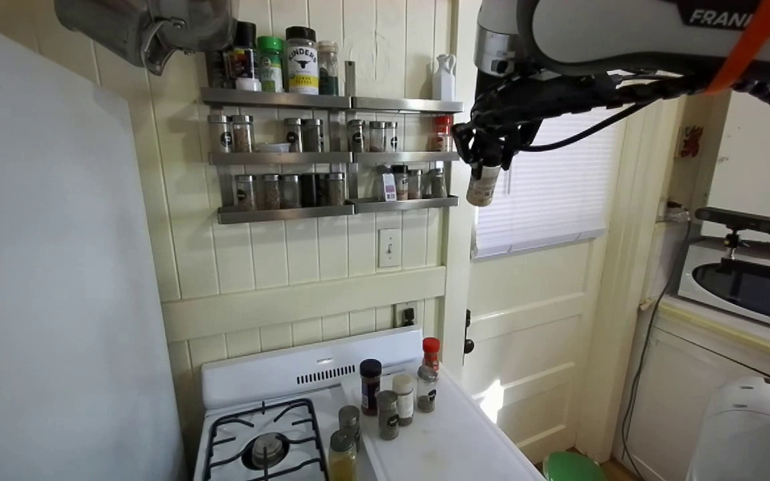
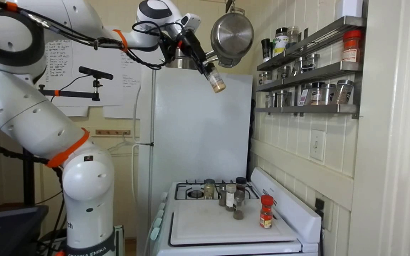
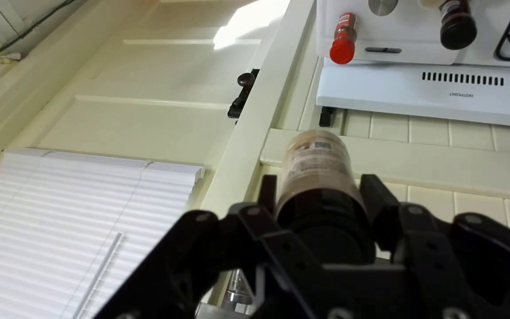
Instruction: Put the jar on the shelf
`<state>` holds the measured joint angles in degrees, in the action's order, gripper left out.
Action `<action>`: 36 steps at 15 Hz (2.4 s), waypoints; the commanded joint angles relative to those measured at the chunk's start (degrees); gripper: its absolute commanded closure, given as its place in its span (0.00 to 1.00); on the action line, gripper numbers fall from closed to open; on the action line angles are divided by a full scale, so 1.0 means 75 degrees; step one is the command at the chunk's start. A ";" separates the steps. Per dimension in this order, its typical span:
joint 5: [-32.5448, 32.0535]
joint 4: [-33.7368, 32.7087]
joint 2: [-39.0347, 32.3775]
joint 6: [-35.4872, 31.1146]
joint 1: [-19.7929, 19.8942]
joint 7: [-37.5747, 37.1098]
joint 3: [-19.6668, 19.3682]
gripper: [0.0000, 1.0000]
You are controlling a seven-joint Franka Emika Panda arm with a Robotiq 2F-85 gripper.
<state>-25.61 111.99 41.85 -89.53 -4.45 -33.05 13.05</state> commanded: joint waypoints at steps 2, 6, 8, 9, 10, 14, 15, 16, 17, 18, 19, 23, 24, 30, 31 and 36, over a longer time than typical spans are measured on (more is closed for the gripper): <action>0.0148 0.0053 0.0026 -0.0054 0.0301 0.0100 0.0256 0.50; 0.0074 -0.0227 -0.0261 -0.0791 0.0548 0.0168 -0.0176 0.75; -0.0088 -0.0423 -0.0447 -0.1689 0.0861 0.0219 -0.0455 0.75; -0.0037 -0.0599 -0.0622 -0.2092 0.1001 0.0293 -0.0628 0.75; -0.0081 -0.0725 -0.0815 -0.2556 0.1165 0.0416 -0.0768 0.75; 0.0313 -0.1518 -0.1812 -0.3808 0.1552 0.0816 -0.1220 0.75; 0.0353 -0.1731 -0.2080 -0.4005 0.1624 0.0872 -0.1284 0.75; 0.0432 -0.1962 -0.2338 -0.4087 0.1660 0.0923 -0.1337 0.75; 0.0541 -0.2219 -0.2625 -0.4153 0.1676 0.0987 -0.1410 0.75; 0.0647 -0.2416 -0.2853 -0.4189 0.1693 0.0972 -0.1458 0.75; 0.0815 -0.2539 -0.2993 -0.4173 0.1662 0.0974 -0.1509 0.75; 0.0660 -0.2422 -0.2978 -0.4137 0.1707 0.0846 -0.1450 0.50; 0.0672 -0.2466 -0.3005 -0.4136 0.1703 0.0845 -0.1451 0.75; 0.0386 -0.2562 -0.3379 -0.4911 0.1968 0.0736 -0.1626 0.75; 0.0380 -0.2552 -0.3428 -0.5074 0.2002 0.0727 -0.1655 0.75; 0.0596 -0.2384 -0.3598 -0.5956 0.2021 0.0713 -0.1818 0.75</action>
<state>-21.99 93.71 15.61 -130.78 10.53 -26.98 -0.19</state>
